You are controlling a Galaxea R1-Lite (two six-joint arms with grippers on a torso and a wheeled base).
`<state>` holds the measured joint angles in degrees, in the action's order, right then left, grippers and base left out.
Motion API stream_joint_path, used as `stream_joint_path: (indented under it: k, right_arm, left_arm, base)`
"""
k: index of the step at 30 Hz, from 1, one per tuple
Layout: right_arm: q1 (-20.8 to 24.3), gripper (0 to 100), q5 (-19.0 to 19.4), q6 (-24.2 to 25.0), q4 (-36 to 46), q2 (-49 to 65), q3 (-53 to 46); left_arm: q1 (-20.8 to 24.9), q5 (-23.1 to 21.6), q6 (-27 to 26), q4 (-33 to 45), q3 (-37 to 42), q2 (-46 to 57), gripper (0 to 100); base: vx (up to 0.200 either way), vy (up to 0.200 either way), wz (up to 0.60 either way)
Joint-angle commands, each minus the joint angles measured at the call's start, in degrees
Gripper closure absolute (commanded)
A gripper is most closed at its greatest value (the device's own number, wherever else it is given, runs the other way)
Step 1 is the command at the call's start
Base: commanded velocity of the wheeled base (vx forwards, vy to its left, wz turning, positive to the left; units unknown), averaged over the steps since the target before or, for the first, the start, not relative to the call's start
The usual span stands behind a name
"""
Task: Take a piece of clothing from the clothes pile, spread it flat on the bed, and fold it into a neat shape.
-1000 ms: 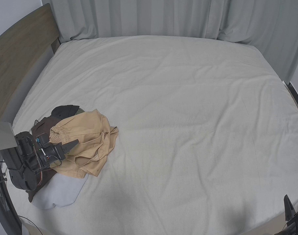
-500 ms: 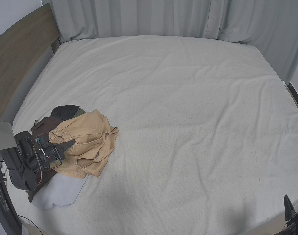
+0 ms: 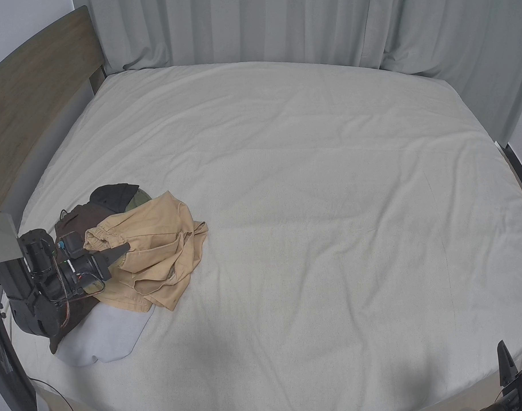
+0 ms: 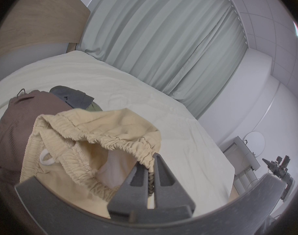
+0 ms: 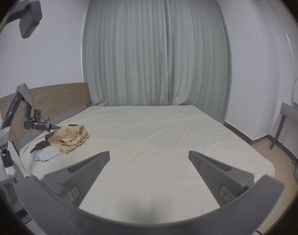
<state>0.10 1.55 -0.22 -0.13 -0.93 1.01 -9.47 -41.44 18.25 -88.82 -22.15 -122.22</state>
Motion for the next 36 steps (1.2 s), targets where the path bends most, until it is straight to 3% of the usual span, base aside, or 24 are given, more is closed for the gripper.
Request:
stream_joint_path:
  k: [1,10,16,36]
  right_arm:
    - [0.0,0,0.0,0.0,0.0,0.9,-1.0]
    - [0.0,0,0.0,0.0,0.0,0.9,-1.0]
    - [0.0,0,0.0,0.0,0.0,0.9,-1.0]
    - [0.0,0,0.0,0.0,0.0,0.9,-1.0]
  left_arm:
    - [0.6,-0.3,2.1,0.0,1.2,5.3,100]
    - [4.5,0.3,4.7,0.0,2.0,11.8,100]
    - [8.2,5.7,8.1,0.0,1.7,14.5,100]
    - [10.2,6.8,11.4,0.0,3.1,19.3,100]
  base:
    - [0.000,0.000,0.00]
    - [0.000,0.000,0.00]
    - [0.000,0.000,0.00]
    - [0.000,0.000,0.00]
